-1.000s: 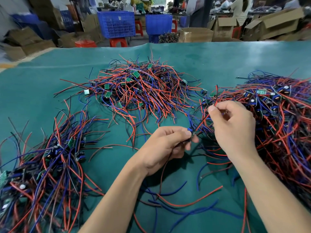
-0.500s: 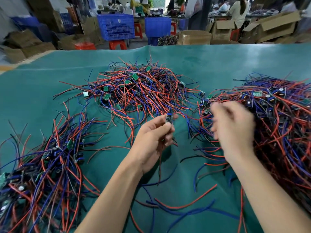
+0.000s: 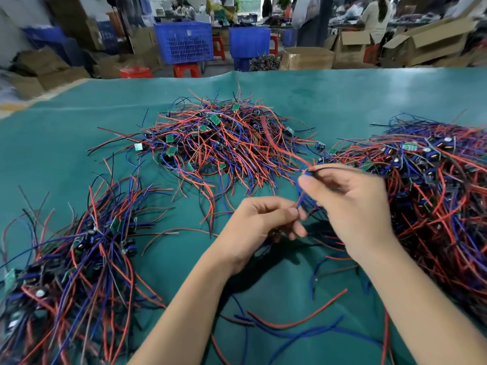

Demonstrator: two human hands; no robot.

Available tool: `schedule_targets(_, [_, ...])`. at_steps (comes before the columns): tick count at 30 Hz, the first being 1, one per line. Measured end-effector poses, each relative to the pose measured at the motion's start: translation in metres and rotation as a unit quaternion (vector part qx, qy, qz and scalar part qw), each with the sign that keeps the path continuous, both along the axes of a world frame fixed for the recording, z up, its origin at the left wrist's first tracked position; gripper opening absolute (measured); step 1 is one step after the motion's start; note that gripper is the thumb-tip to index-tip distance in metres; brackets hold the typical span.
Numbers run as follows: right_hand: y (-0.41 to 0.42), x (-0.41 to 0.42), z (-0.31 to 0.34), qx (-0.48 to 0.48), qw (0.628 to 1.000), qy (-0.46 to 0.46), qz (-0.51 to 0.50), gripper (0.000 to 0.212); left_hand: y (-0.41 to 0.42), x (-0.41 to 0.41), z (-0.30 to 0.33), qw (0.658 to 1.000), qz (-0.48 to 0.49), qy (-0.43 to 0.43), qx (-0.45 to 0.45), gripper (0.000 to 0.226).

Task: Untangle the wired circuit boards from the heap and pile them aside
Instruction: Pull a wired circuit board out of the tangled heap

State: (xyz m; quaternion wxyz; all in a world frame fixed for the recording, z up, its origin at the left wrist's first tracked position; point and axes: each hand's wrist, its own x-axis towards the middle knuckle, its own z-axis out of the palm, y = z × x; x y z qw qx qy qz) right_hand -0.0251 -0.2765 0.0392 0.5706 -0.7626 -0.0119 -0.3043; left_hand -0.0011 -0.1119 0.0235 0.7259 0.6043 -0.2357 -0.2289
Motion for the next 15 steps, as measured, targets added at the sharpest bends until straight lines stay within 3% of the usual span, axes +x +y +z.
schedule_targets(5, [-0.013,0.000,0.025,0.107,0.989,-0.080,-0.070,0.008,-0.001,-0.005,0.004,0.999,-0.030,-0.024,0.034,0.015])
schedule_targets(9, [-0.003,-0.005,0.066,0.099,0.984,-0.119,-0.091,0.014,0.001,-0.006,0.006,0.999,-0.022,-0.020,0.042,0.015])
schedule_targets(12, [0.027,-0.001,0.109,0.084,0.985,-0.147,-0.037,0.018,-0.002,-0.006,0.003,0.996,0.003,-0.040,0.080,0.015])
schedule_targets(15, [0.085,0.016,0.129,0.052,0.991,-0.082,0.087,0.025,-0.004,-0.009,0.006,0.996,0.011,-0.043,0.073,0.026])
